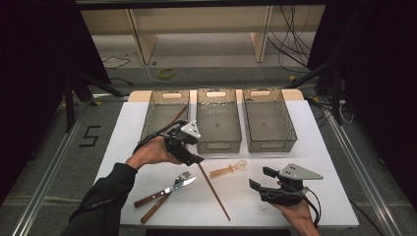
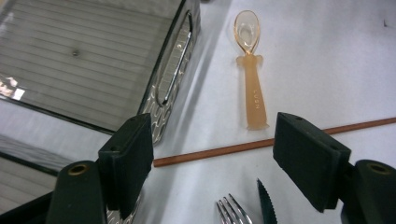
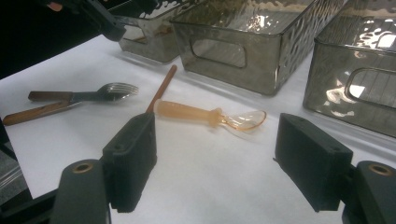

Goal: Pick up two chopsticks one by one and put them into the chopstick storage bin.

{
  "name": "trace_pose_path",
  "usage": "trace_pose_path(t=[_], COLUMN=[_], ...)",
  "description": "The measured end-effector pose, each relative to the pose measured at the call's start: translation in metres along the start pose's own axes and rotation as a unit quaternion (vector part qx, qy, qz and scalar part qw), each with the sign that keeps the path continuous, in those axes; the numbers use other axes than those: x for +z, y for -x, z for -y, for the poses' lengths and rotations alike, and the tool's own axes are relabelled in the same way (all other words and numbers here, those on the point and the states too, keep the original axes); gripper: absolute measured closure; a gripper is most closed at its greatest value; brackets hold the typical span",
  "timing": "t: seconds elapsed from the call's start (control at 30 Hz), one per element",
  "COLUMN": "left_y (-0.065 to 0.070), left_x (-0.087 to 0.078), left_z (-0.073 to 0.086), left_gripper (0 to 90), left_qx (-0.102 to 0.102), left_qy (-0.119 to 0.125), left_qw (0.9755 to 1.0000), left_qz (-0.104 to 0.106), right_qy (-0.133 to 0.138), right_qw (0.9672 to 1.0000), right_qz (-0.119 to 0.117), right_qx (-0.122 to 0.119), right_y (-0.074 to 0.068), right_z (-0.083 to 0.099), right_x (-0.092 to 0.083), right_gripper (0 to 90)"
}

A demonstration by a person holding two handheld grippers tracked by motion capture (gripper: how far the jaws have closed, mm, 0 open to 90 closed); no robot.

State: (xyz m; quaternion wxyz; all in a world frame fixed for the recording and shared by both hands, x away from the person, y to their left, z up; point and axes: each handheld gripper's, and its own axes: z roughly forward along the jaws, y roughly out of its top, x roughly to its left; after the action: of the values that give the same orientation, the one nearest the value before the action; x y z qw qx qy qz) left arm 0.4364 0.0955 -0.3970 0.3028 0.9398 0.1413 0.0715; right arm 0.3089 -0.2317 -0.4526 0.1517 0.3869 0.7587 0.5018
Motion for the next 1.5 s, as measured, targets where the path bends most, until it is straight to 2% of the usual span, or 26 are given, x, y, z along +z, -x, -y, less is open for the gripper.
trace_pose_path(t=[0.13, 0.27, 0.37, 0.47, 0.6, 0.7, 0.83, 0.9, 1.03, 1.17, 1.27, 1.3, 1.43, 1.5], left_y=[0.002, 0.003, 0.004, 0.004, 0.005, 0.006, 0.007, 0.007, 0.007, 0.006, 0.004, 0.003, 0.0, -0.002], left_x=[0.003, 0.006, 0.008, 0.01, 0.014, 0.016, 0.021, 0.025, 0.033, 0.043, 0.051, 0.053, 0.062, 0.065], left_z=[0.0, 0.002, 0.003, 0.005, 0.008, 0.008, 0.006, 0.005, 0.004, 0.006, 0.009, 0.009, 0.012, 0.014], left_gripper=[28.7, 28.8, 28.7, 28.5, 28.1, 28.1, 28.9, 30.7, 37.5, 49.6, 59.1, 61.8, 73.1, 77.3], left_qx=[0.001, -0.007, -0.029, -0.061, -0.076, -0.075, -0.061, -0.062, -0.047, -0.034, -0.039, -0.034, -0.044, -0.047], left_qy=[-0.003, -0.005, -0.016, -0.012, -0.011, -0.008, -0.015, -0.019, -0.033, -0.044, -0.041, -0.045, -0.048, -0.052], left_qw=[1.0, 1.0, 0.9995, 0.9981, 0.997, 0.9971, 0.998, 0.9979, 0.9983, 0.9984, 0.9984, 0.9984, 0.9978, 0.9975], left_qz=[0.004, 0.005, -0.003, -0.002, -0.005, -0.007, -0.009, -0.005, -0.001, -0.011, -0.002, -0.002, -0.008, -0.004], right_qy=[-0.001, -0.006, -0.007, -0.008, -0.008, -0.008, -0.008, -0.009, -0.007, -0.008, -0.008, -0.008, -0.008, -0.007], right_qw=[1.0, 1.0, 1.0, 1.0, 1.0, 1.0, 0.9999, 0.9999, 0.9999, 0.9999, 0.9999, 0.9999, 0.9999, 0.9999], right_qz=[-0.002, -0.003, -0.005, -0.005, -0.005, -0.006, -0.007, -0.007, -0.008, -0.008, -0.009, -0.009, -0.01, -0.01], right_qx=[0.001, 0.001, -0.002, -0.001, 0.001, -0.001, -0.002, -0.001, -0.001, 0.0, -0.001, 0.0, -0.001, -0.001], right_y=[0.0, -0.001, -0.002, -0.003, -0.002, -0.003, -0.003, -0.003, -0.003, -0.003, -0.003, -0.003, -0.003, -0.003], right_z=[0.0, 0.0, 0.0, 0.0, 0.0, 0.0, 0.0, 0.0, 0.0, 0.0, 0.0, 0.0, 0.0, 0.0], right_x=[0.0, 0.001, 0.002, 0.002, 0.002, 0.002, 0.002, 0.002, 0.002, 0.002, 0.002, 0.002, 0.002, 0.002], right_gripper=[30.1, 30.1, 30.1, 30.1, 30.1, 30.1, 30.1, 30.1, 30.1, 30.1, 30.1, 30.1, 30.1, 30.1])
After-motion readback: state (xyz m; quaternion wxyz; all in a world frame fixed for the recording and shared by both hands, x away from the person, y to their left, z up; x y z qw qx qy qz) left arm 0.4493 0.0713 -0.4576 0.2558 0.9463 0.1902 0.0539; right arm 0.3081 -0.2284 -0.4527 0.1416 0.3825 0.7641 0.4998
